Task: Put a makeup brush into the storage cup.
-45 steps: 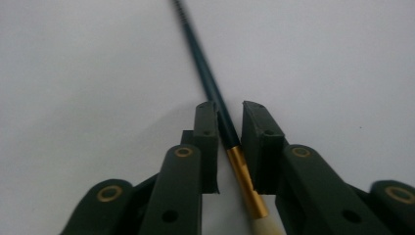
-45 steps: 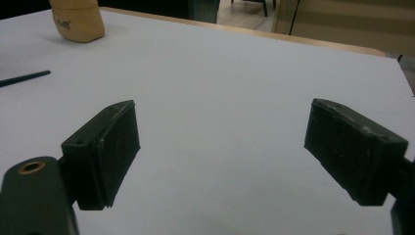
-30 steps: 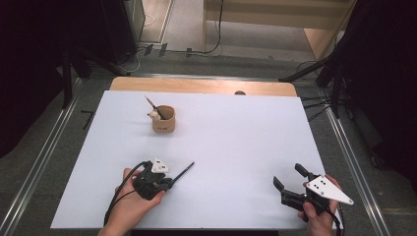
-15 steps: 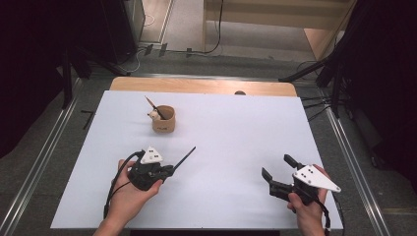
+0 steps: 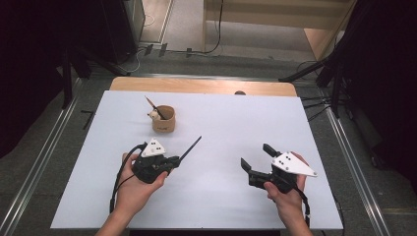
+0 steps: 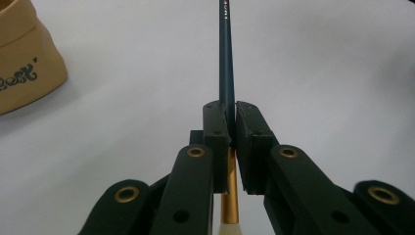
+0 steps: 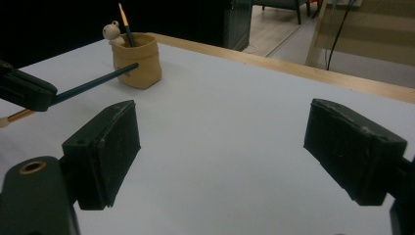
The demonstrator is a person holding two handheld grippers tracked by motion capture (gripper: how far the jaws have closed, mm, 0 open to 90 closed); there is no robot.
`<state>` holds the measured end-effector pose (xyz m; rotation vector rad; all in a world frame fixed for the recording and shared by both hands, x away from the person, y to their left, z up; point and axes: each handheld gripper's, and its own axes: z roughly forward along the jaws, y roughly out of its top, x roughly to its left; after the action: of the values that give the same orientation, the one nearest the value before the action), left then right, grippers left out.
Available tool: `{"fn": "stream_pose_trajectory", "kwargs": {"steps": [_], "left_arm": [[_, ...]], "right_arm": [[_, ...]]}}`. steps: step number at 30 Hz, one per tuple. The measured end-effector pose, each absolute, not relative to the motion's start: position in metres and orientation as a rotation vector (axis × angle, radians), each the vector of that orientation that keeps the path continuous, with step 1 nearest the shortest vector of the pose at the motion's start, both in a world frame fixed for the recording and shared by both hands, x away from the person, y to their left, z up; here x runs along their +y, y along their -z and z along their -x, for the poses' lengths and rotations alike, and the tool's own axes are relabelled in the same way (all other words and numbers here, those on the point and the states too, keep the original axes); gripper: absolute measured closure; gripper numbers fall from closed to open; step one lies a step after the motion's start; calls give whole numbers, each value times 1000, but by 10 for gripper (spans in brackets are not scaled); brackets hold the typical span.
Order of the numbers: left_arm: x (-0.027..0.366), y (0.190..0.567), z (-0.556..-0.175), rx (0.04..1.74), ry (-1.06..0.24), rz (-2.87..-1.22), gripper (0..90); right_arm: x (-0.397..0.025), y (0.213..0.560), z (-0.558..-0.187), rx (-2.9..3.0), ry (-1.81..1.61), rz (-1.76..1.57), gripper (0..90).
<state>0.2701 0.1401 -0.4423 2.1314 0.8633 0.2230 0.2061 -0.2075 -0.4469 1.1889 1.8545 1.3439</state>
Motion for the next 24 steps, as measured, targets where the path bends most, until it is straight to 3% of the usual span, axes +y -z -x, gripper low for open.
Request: {"fn": "stream_pose_trajectory", "kwargs": {"steps": [24], "left_arm": [[135,445,-287,868,-230,-1991,853]], "right_arm": [[-145,417,-239,1877,-1378,-1170,144]]}}
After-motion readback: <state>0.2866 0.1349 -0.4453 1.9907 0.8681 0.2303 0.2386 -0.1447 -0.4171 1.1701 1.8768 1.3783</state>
